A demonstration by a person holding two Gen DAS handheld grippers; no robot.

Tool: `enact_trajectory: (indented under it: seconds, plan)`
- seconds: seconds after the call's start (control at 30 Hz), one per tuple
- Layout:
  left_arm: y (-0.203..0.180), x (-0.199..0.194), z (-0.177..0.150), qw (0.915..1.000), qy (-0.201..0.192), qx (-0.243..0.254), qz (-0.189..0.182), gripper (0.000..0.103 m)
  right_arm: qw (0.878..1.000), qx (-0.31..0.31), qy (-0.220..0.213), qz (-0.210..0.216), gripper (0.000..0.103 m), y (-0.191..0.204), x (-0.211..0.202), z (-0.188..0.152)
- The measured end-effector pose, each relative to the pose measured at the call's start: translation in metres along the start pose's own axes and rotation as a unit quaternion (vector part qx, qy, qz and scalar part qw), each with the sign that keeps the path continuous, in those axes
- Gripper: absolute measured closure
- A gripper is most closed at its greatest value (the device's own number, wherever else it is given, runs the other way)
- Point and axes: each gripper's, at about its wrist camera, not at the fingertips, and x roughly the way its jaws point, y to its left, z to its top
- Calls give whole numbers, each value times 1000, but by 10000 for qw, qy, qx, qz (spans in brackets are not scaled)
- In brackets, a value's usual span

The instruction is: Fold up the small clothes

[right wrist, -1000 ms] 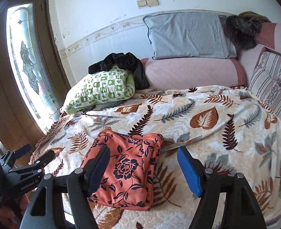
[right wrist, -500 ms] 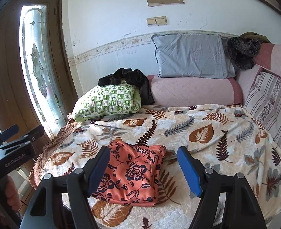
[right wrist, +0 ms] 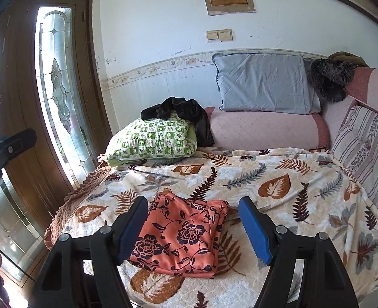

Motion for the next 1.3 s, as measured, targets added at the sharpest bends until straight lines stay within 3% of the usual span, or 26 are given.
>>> enact_trajectory:
  seconds: [0.27,0.53,1.07,1.17,1.23,1.3]
  plan:
    - [-1,6,7,10000,-59,-56,23,9,9997,-39,-195,-115,27,5,-5,10]
    - [7,14,4,9999,-19,-152,-8,9,9990,-327,-60,-307,27,23,-6,11]
    - [23,66,-1,9986,287,-393,-195,9,9984,-455,209,-245,27,40,41,17]
    - [29,89,-6,9973,334,-515,-409,9,9981,-471,348,-214,27,37,63,16]
    - [38,121,-15,9941,591,-723,-548,8,9975,-497,391,-310,27,24,83,15]
    - [53,161,-28,9897,944,-1018,-355,8,9963,-397,522,-548,27,-3,108,15]
